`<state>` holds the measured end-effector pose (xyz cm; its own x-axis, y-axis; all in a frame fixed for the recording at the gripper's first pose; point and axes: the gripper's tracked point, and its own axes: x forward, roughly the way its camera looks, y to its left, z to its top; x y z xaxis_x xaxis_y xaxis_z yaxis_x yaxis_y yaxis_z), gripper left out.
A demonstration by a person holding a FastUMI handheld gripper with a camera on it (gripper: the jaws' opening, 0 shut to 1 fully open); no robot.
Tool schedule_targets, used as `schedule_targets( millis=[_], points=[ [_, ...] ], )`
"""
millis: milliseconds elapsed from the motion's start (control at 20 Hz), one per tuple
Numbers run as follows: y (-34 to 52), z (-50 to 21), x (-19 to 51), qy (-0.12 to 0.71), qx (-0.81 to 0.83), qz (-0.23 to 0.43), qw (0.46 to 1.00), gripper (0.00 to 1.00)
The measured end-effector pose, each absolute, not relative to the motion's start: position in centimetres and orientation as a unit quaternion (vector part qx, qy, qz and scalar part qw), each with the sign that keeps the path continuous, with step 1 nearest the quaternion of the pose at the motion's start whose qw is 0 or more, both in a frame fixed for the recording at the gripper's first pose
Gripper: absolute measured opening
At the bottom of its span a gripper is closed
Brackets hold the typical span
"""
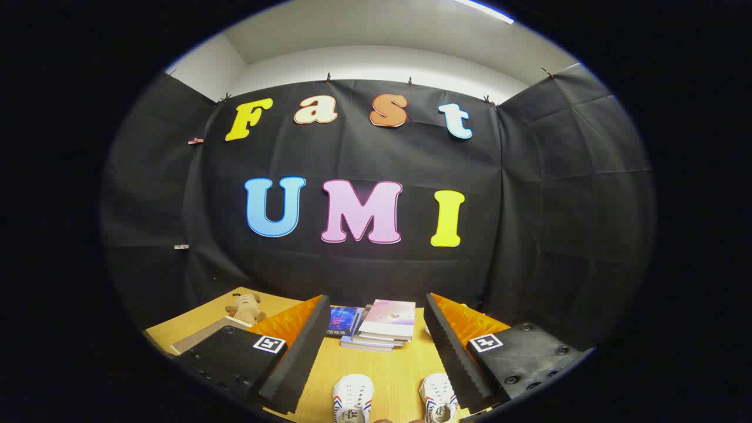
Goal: Open the storage box then place both shoes into the box .Put the left shoe in first, then the right shoe, with the right side of both shoes facing outward in a uniform manner.
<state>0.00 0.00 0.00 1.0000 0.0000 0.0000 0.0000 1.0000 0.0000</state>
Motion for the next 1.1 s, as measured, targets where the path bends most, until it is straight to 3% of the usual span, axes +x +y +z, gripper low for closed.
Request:
schedule_targets(
  millis=[1100],
  points=[
    [-0.9, -2.6, 1.9, 0.024, -0.014, 0.001, 1.000, 0.97]
  ],
)
